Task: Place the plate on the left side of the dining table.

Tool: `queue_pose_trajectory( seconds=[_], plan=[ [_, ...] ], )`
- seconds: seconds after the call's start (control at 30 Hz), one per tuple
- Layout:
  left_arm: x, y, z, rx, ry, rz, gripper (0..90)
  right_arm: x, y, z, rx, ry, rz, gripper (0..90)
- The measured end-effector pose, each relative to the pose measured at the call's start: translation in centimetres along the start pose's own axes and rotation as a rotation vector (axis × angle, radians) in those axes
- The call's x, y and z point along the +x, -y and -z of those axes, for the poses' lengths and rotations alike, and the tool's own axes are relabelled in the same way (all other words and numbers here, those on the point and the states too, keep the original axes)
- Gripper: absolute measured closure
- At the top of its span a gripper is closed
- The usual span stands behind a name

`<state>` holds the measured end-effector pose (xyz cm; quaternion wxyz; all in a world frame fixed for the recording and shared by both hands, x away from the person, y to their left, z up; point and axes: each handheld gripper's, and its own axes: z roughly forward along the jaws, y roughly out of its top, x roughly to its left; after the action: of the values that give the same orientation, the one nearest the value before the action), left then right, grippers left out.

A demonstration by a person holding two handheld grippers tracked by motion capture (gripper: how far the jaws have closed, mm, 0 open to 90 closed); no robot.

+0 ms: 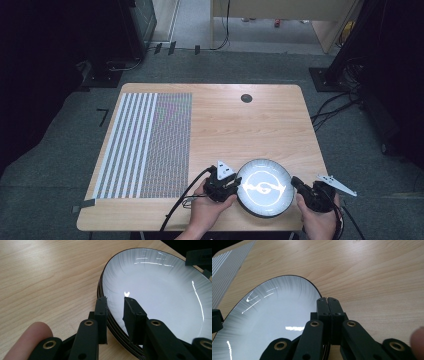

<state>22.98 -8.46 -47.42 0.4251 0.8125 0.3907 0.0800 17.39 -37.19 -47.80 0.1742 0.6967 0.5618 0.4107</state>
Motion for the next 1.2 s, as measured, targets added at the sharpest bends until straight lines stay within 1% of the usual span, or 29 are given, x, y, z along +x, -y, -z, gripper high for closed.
queue_pose_trajectory(
  seconds=[0.03,0.07,0.1,0.13,0.17,0.2,0.23,0.27,0.3,0.33,0.37,0.4,0.43,0.47,0.53,0.57,0.6,0.77,0.8,0.83,0.87,0.9,0.93,0.97,1.03,1.07,1.1,1.13,1.2],
  plan=[
    [0.0,0.0,0.0,-0.001,0.003,0.001,73.7,0.0,0.0,0.1,-0.015,0.003,0.007,90.0],
    [0.0,0.0,0.1,-0.001,0.004,0.0,73.7,0.0,0.0,0.1,-0.015,0.003,0.007,90.0],
    [0.0,-0.1,0.1,-0.002,0.006,0.001,73.2,0.3,-0.4,0.7,-0.044,0.033,0.041,90.0],
    [0.0,-0.2,0.1,-0.004,0.013,0.0,72.2,0.3,-0.5,0.9,-0.055,0.039,0.051,90.0],
    [0.0,-0.2,0.1,-0.004,0.013,0.0,71.6,0.3,-0.6,1.0,-0.054,0.034,0.056,90.0],
    [0.1,-0.2,0.1,-0.002,0.018,0.0,71.4,0.2,-0.6,1.0,-0.033,0.02,0.057,90.0],
    [0.1,-0.2,0.0,0.0,0.017,0.001,71.4,0.2,-0.6,1.0,-0.033,0.02,0.057,90.0],
    [0.1,-0.2,0.0,0.001,0.014,0.003,71.8,0.0,-0.5,0.8,-0.018,0.006,0.056,90.0],
    [0.2,-0.2,-0.1,0.007,0.011,0.003,73.9,-0.2,-0.2,0.5,0.007,-0.006,0.031,90.0],
    [0.2,-0.1,-0.1,0.007,0.002,-0.002,73.9,-0.2,-0.2,0.5,0.007,-0.006,0.031,90.0],
    [0.2,0.0,-0.1,0.007,-0.002,-0.004,78.0,-0.6,-0.1,0.2,0.02,-0.04,0.0,90.0],
    [0.2,0.1,-0.1,0.008,-0.007,-0.006,78.0,-0.6,-0.1,0.2,0.02,-0.04,0.0,90.0],
    [0.2,0.2,-0.2,0.01,-0.012,-0.006,81.2,-1.1,-0.1,-0.1,0.018,-0.071,-0.042,86.4],
    [0.2,0.3,-0.2,0.012,-0.015,-0.014,81.2,-1.1,-0.1,-0.1,0.018,-0.071,-0.042,86.4],
    [0.3,0.4,-0.2,0.007,-0.009,-0.013,81.5,-1.6,-0.2,-0.3,0.04,-0.107,-0.074,85.4],
    [0.2,0.5,-0.2,0.004,-0.01,-0.014,81.5,-1.7,-0.1,-0.5,0.056,-0.125,-0.083,85.5],
    [0.2,0.5,-0.3,0.003,-0.013,-0.016,81.6,-1.8,0.0,-0.5,0.054,-0.136,-0.088,85.4],
    [-0.1,0.8,-0.4,-0.018,-0.028,-0.021,81.8,-1.7,-0.2,-0.4,0.071,-0.129,-0.084,85.1],
    [-0.1,0.9,-0.4,-0.022,-0.03,-0.018,81.9,-1.7,-0.2,-0.4,0.077,-0.131,-0.095,85.4],
    [-0.2,1.0,-0.4,-0.025,-0.037,-0.016,82.1,-1.8,-0.2,-0.4,0.085,-0.141,-0.122,85.7],
    [-0.1,1.0,-0.5,-0.023,-0.041,-0.013,82.0,-2.0,-0.2,-0.5,0.098,-0.171,-0.15,84.1],
    [-0.1,1.1,-0.5,-0.025,-0.039,-0.007,82.0,-2.0,-0.2,-0.5,0.098,-0.171,-0.15,84.1],
    [-0.1,1.2,-0.5,-0.033,-0.038,0.002,82.0,-2.1,-0.2,-0.6,0.109,-0.195,-0.182,83.7],
    [-0.1,1.2,-0.6,-0.037,-0.04,0.001,82.1,-2.3,-0.2,-0.7,0.105,-0.203,-0.188,83.6],
    [-0.1,1.2,-0.6,-0.036,-0.042,0.0,81.9,-2.0,-0.3,-0.7,0.111,-0.187,-0.183,83.8],
    [-0.1,1.2,-0.6,-0.036,-0.042,0.002,81.9,-2.0,-0.3,-0.7,0.111,-0.187,-0.183,83.8],
    [-0.1,1.2,-0.6,-0.036,-0.043,0.004,81.8,-1.6,-0.4,-0.7,0.107,-0.16,-0.164,84.2],
    [-0.1,1.2,-0.6,-0.036,-0.043,0.004,81.7,-1.6,-0.4,-0.7,0.107,-0.16,-0.164,84.2],
    [-0.1,1.2,-0.7,-0.037,-0.047,0.003,81.7,-1.2,-0.4,-0.7,0.1,-0.127,-0.14,84.9]
  ],
)
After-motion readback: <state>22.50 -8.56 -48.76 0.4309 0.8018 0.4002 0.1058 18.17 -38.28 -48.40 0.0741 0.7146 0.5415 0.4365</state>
